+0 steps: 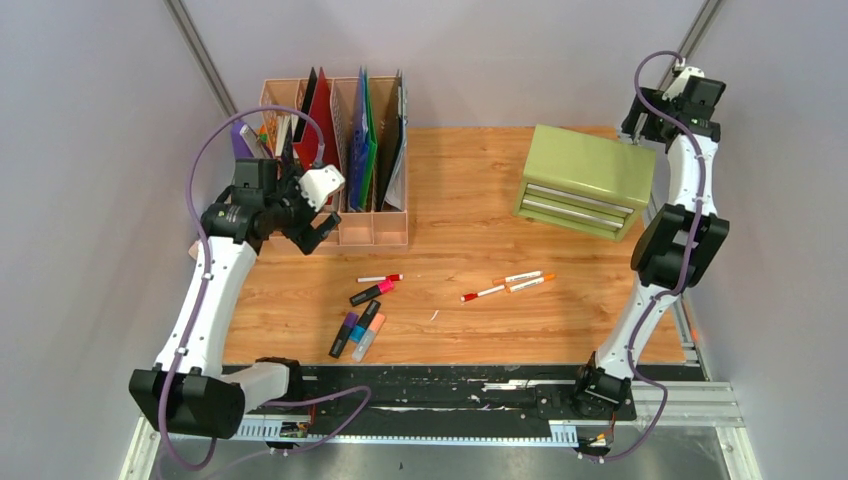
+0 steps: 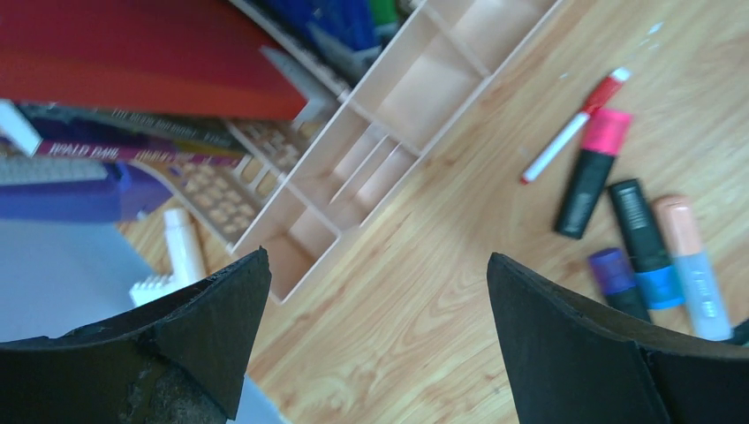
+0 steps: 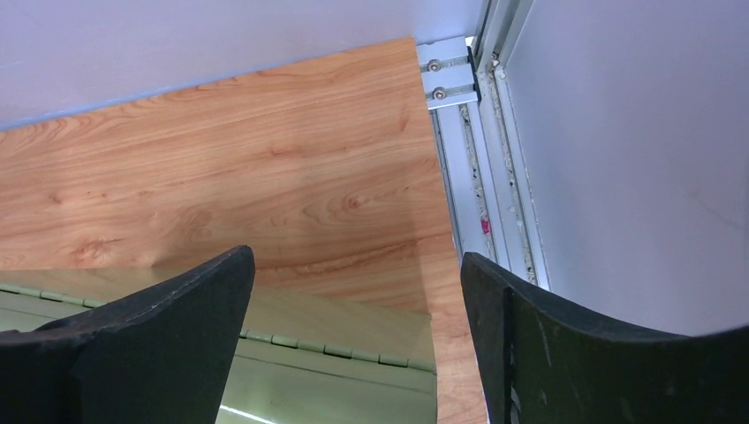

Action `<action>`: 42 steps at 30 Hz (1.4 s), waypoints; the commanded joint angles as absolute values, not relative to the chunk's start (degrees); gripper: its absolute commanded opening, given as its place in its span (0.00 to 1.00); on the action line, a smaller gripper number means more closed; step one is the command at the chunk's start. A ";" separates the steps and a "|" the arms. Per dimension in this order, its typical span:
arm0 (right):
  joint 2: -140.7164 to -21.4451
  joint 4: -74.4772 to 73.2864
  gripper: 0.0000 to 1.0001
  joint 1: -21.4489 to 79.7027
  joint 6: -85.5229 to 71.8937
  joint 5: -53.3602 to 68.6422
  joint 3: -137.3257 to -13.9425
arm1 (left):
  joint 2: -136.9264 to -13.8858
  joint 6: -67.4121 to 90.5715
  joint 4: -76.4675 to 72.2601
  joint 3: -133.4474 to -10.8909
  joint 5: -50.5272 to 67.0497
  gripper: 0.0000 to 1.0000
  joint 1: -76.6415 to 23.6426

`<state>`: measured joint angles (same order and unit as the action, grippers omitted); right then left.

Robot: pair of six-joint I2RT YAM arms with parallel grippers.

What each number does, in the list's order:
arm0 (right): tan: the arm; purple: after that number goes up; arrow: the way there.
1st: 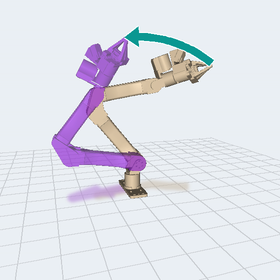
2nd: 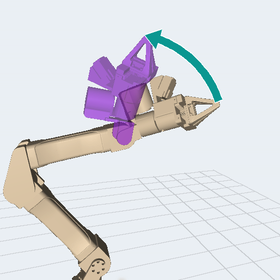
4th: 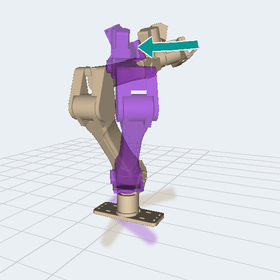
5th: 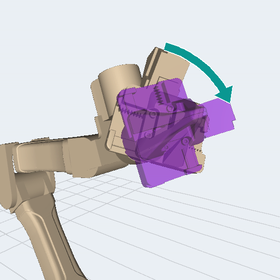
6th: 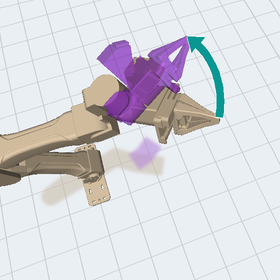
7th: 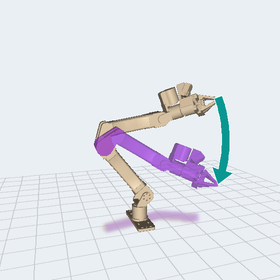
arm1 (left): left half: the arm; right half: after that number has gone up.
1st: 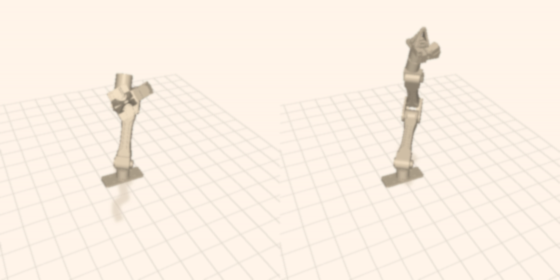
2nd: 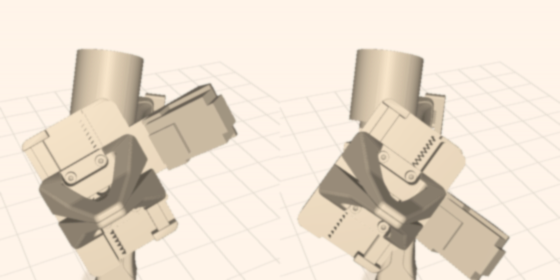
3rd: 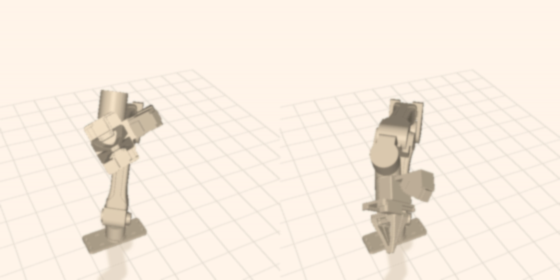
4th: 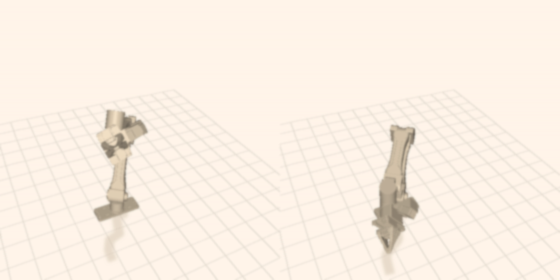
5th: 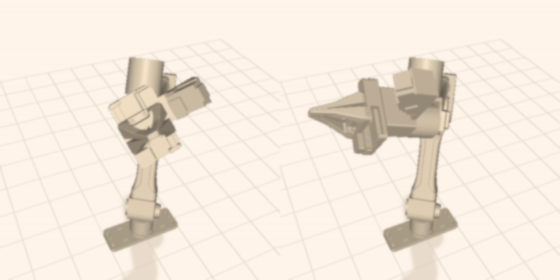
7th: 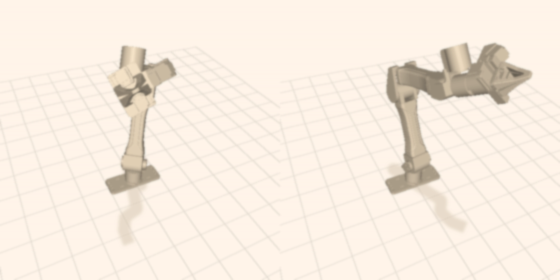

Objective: Organize the desk
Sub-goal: Move the storage box to the center of the board.

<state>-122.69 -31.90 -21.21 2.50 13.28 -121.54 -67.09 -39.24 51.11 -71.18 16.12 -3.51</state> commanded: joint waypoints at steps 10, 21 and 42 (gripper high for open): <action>-117.41 -29.68 0.83 -21.44 -1.97 19.81 -108.38 | -66.32 -23.70 44.67 -73.31 28.98 1.00 -11.77; -106.77 -29.71 0.80 -21.40 -7.36 26.66 -92.94 | -68.16 -15.54 38.97 -73.06 30.27 1.00 -16.93; -72.66 -28.72 0.78 -20.67 -0.21 43.63 -59.86 | -85.20 23.26 11.12 -73.49 37.91 0.99 -35.48</action>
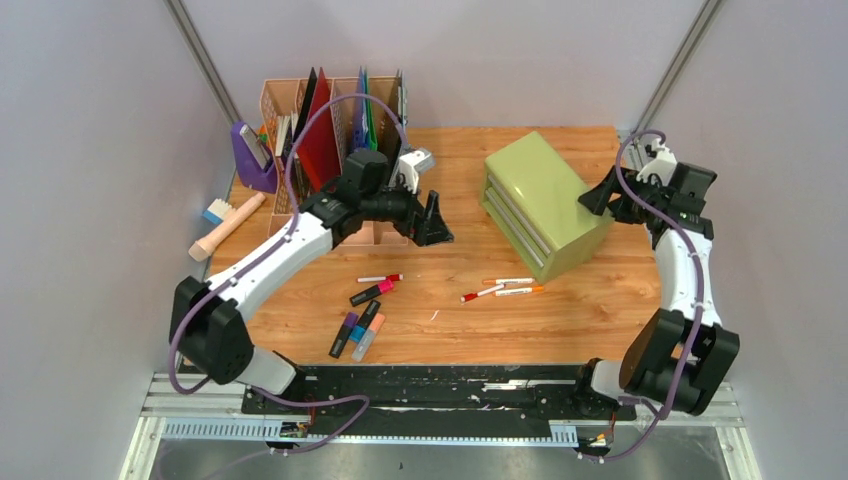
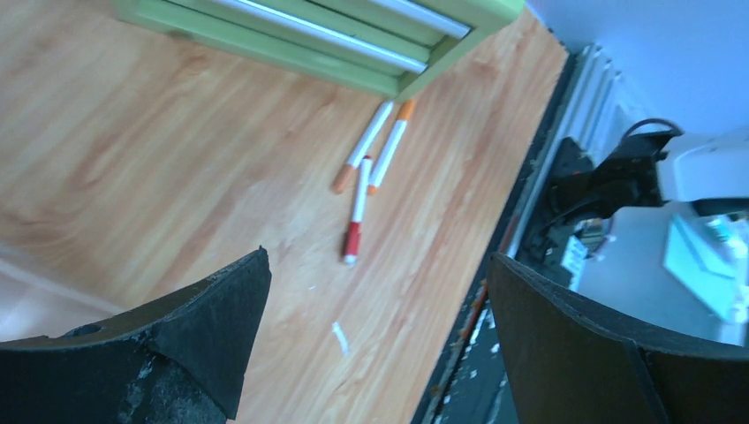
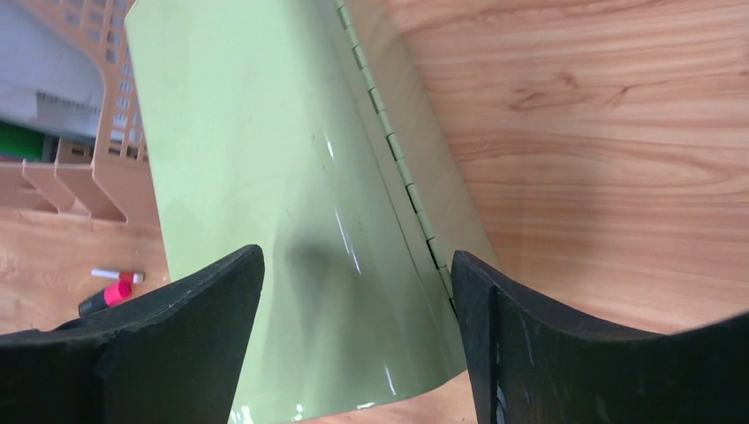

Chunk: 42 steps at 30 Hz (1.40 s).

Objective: Organize the desk
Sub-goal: Move the storage box to the center of the board.

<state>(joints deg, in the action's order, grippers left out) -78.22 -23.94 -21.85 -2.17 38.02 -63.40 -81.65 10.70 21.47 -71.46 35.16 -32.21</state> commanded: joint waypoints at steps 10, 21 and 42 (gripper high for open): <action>-68.49 -28.42 0.78 -20.60 4.05 37.67 -61.67 | -101.47 48.47 -2.85 -80.28 37.72 0.92 -40.26; -71.62 -26.96 0.80 -20.54 5.42 41.68 -65.79 | -117.08 59.52 -16.13 -85.25 38.30 0.87 -40.77; -73.04 -25.08 0.80 -18.98 5.22 45.77 -64.86 | -132.76 77.14 -57.04 -88.08 38.30 0.94 -40.95</action>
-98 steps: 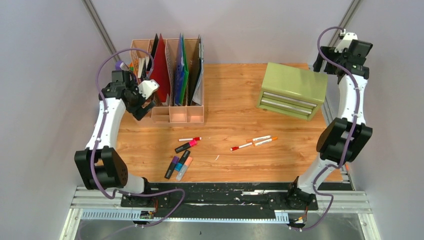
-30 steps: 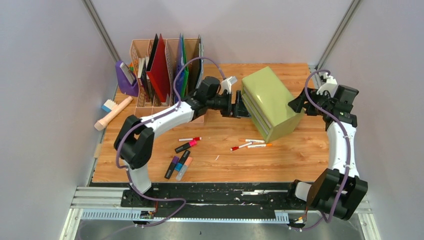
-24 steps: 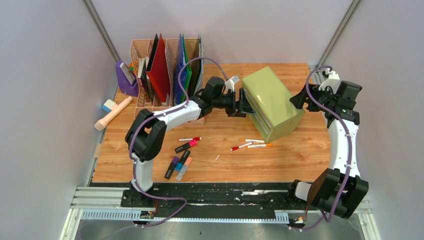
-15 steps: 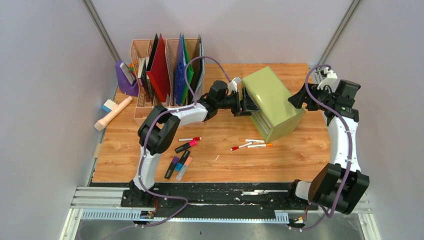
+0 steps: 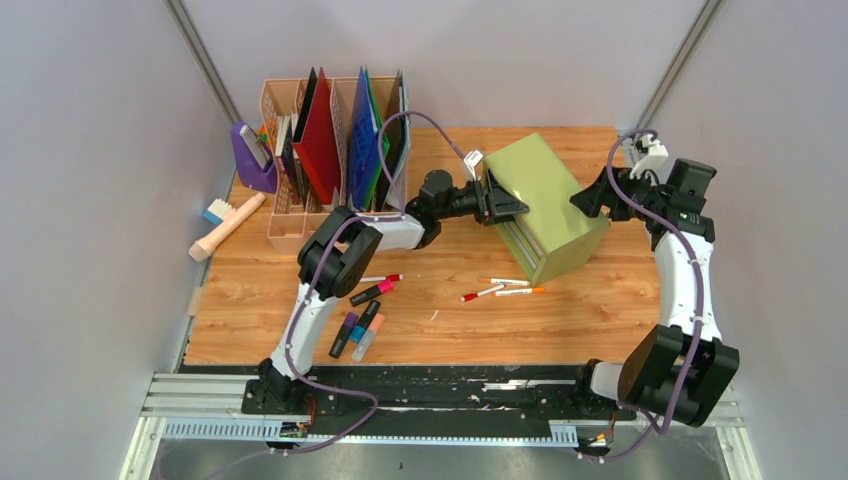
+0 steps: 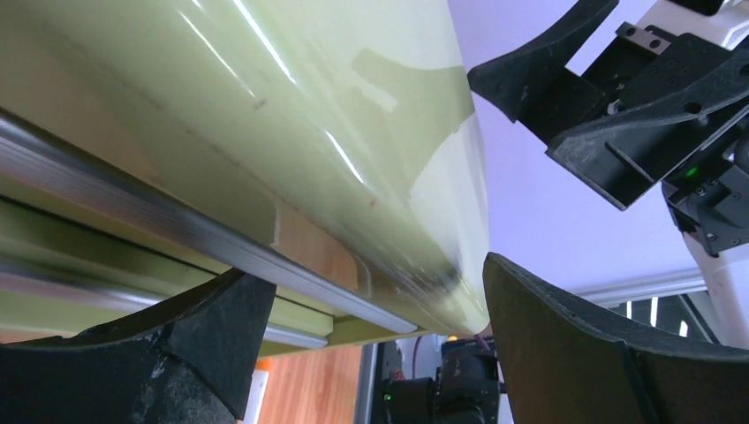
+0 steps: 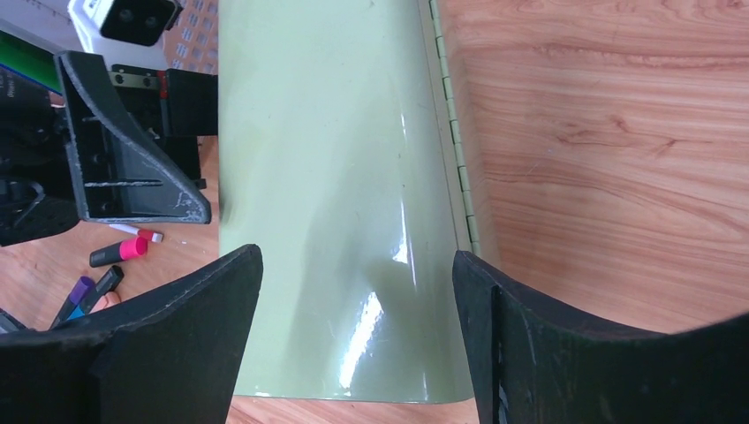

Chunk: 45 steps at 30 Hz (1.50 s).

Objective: Organize the desk
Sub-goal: Move the storage box to the center of the board, then open the drawer in the storage box.

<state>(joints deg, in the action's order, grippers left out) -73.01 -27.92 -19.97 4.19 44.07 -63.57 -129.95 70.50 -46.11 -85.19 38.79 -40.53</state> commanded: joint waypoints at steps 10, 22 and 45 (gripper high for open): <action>-76.10 -23.39 0.79 -15.03 9.31 37.35 -62.01 | -135.46 84.88 -71.67 -87.21 37.60 0.80 -40.96; -76.65 -21.15 0.77 -13.80 10.14 34.94 -57.79 | -134.51 84.42 -60.95 -86.27 35.80 0.43 -41.18; -75.44 -18.45 0.75 -8.80 14.54 24.19 -52.23 | -125.16 58.63 -3.55 -94.31 33.35 0.28 -41.22</action>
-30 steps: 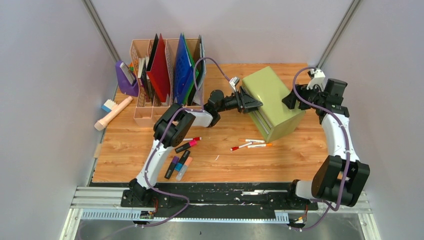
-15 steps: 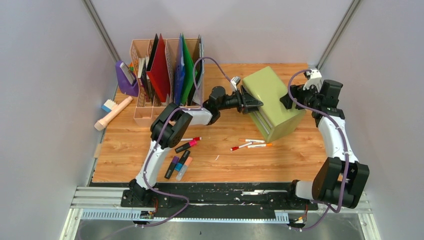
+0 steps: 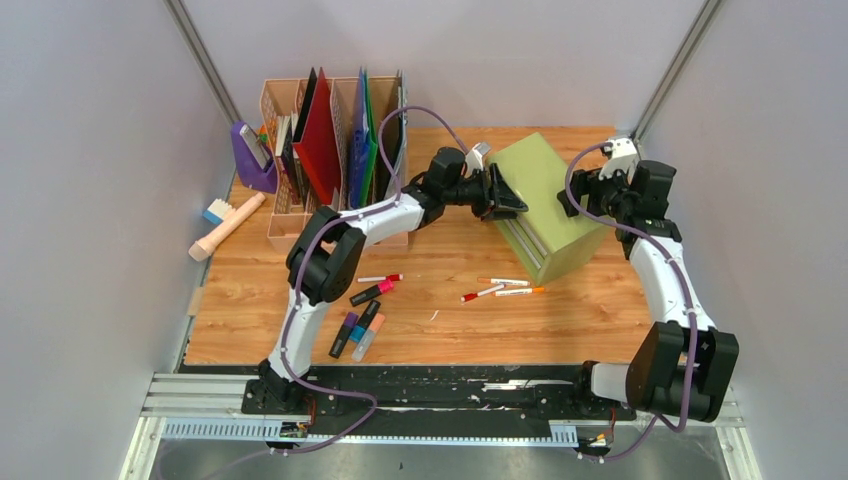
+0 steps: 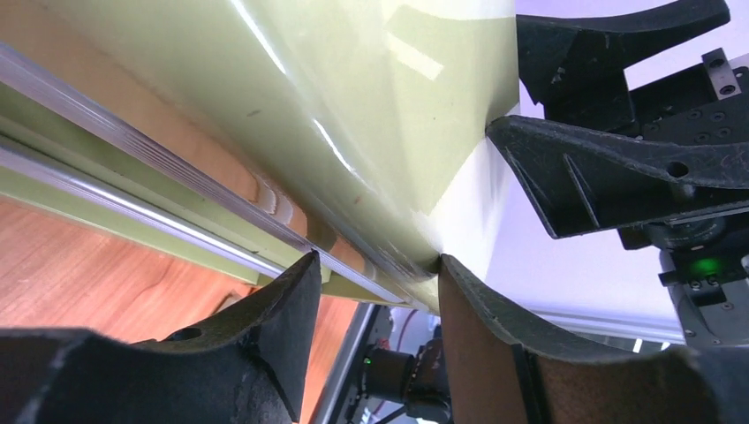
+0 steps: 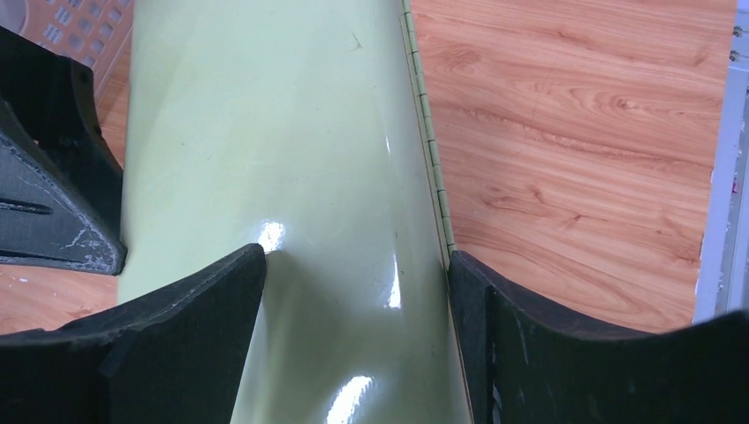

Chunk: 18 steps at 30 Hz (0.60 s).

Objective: Organize the desk
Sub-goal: Open the drawer in the storage box.

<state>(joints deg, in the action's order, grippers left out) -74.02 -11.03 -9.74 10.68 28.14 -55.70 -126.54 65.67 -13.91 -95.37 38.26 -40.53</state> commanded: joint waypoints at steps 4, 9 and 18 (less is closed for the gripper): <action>-74.78 -18.61 0.76 -8.79 14.68 24.32 -52.29 | -124.12 56.58 -3.68 -92.18 32.30 0.58 -40.80; -74.29 -18.94 0.76 -8.79 14.31 24.76 -52.38 | -124.56 54.16 -4.18 -91.58 30.14 0.80 -40.32; -74.77 -18.82 0.76 -8.70 13.27 26.70 -52.40 | -129.35 67.12 -39.19 -84.26 31.86 0.89 -40.13</action>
